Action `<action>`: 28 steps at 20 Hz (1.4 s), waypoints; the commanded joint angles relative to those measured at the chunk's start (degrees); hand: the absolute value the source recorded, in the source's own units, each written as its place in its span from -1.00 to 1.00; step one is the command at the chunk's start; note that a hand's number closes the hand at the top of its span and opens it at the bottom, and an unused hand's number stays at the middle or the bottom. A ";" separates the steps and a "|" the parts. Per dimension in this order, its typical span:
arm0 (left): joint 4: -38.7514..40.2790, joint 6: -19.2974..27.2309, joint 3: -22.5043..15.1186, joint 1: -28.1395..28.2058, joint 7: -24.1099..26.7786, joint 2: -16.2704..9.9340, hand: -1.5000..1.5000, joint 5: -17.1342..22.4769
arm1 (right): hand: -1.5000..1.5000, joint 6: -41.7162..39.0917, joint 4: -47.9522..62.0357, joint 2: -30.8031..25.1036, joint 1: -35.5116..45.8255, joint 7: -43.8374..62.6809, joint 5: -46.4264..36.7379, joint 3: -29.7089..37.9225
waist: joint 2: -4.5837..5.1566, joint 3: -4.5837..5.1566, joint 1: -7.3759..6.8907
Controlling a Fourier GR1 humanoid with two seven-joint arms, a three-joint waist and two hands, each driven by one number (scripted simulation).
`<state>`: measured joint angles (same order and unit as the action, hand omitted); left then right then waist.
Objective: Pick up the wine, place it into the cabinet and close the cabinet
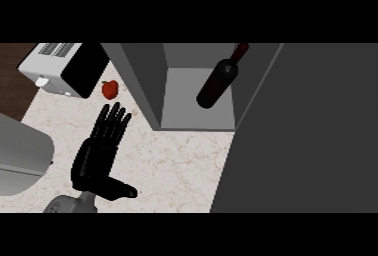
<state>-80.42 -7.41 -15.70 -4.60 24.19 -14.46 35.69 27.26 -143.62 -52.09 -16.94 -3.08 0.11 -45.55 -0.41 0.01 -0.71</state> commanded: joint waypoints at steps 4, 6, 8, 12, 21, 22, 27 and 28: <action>-4.85 -3.12 5.36 4.85 -0.19 -6.39 -1.00 2.59 | 1.00 -5.85 -11.24 -1.65 -1.18 2.65 2.07 -6.78 | 0.00 0.05 0.22; -2.11 -3.40 7.40 1.78 -0.33 -6.37 -1.00 3.38 | 1.00 -5.60 -11.58 0.77 1.26 5.69 1.18 -8.01 | 0.27 0.14 0.54; 0.16 -8.06 10.91 2.00 0.09 -9.72 -1.00 6.19 | 1.00 -5.16 -12.86 0.47 1.69 5.92 -0.97 -8.57 | 0.19 0.18 0.96; -1.88 -8.92 12.45 3.86 -2.72 -12.14 -1.00 8.21 | 1.00 -4.82 -11.06 3.78 4.22 7.10 -1.03 -9.89 | 0.16 0.17 0.38; 0.29 -13.94 15.18 2.61 -3.59 -15.26 -1.00 10.35 | 1.00 -6.37 -8.93 8.38 11.25 12.93 1.10 -9.73 | 0.57 0.36 -0.54; -0.60 -13.23 15.13 2.88 -4.10 -15.46 -1.00 10.23 | 1.00 -5.93 -9.85 8.63 10.53 12.61 1.59 -9.99 | 0.44 0.35 -0.52; 2.65 -15.73 17.00 0.89 -4.66 -17.18 -1.00 11.55 | 1.00 -8.24 -4.80 12.53 14.00 12.38 3.19 -10.29 | 0.94 0.39 -1.15; 0.09 -15.46 15.81 2.08 -5.18 -16.53 -1.00 11.73 | 1.00 -7.63 -5.21 13.45 14.70 12.47 4.87 -8.19 | 1.08 0.43 -2.81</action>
<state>-80.23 -21.46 -0.51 -2.07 20.19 -29.87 46.07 17.94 -143.02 -49.69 -6.96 4.50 0.41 -49.90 0.35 0.38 -2.10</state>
